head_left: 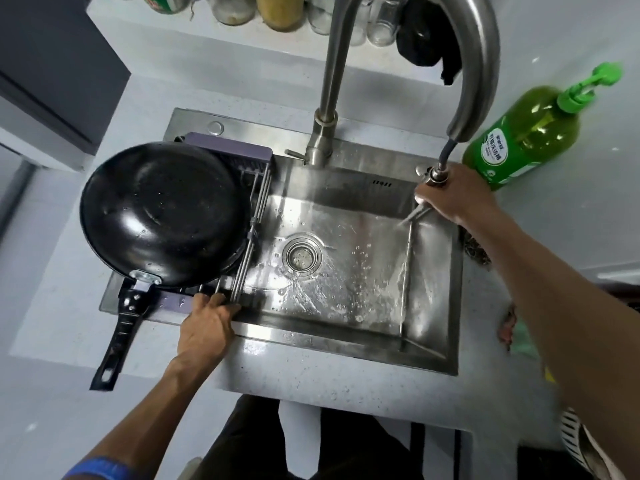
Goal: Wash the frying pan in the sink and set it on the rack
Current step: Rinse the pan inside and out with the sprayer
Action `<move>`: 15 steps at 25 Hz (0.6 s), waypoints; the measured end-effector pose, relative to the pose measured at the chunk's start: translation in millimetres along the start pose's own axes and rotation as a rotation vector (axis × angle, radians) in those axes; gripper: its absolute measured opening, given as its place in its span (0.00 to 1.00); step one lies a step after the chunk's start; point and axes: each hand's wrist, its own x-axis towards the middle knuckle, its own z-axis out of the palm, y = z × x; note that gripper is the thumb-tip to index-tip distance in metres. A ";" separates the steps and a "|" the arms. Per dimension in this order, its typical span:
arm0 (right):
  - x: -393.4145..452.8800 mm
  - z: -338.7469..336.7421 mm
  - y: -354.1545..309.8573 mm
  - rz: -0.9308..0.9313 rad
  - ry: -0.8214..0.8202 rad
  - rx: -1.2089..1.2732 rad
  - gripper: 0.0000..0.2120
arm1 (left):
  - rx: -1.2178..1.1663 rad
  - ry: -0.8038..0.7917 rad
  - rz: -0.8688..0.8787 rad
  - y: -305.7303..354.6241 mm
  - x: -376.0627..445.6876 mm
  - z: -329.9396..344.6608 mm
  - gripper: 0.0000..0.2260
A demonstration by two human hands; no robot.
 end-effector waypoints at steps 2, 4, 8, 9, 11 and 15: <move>0.1 -0.8 5.3 0.013 -0.005 -0.046 0.13 | -0.005 -0.011 -0.016 1.7 1.3 -1.8 0.18; -1.7 -2.4 5.5 0.029 -0.013 -0.093 0.14 | 0.003 -0.028 -0.026 2.5 1.4 -4.0 0.17; -4.2 0.2 3.5 0.038 -0.103 -0.198 0.19 | 0.020 -0.034 -0.011 1.4 1.0 -4.0 0.17; -5.0 0.3 3.1 0.046 -0.139 -0.218 0.20 | 0.024 -0.038 -0.010 1.0 1.1 -4.2 0.17; -7.6 -0.8 1.2 0.060 -0.213 -0.231 0.18 | 0.031 -0.048 -0.011 0.8 0.7 -5.9 0.17; -14.1 3.1 -2.9 0.027 -0.306 -0.179 0.13 | 0.038 -0.053 0.003 2.7 -0.7 -9.1 0.16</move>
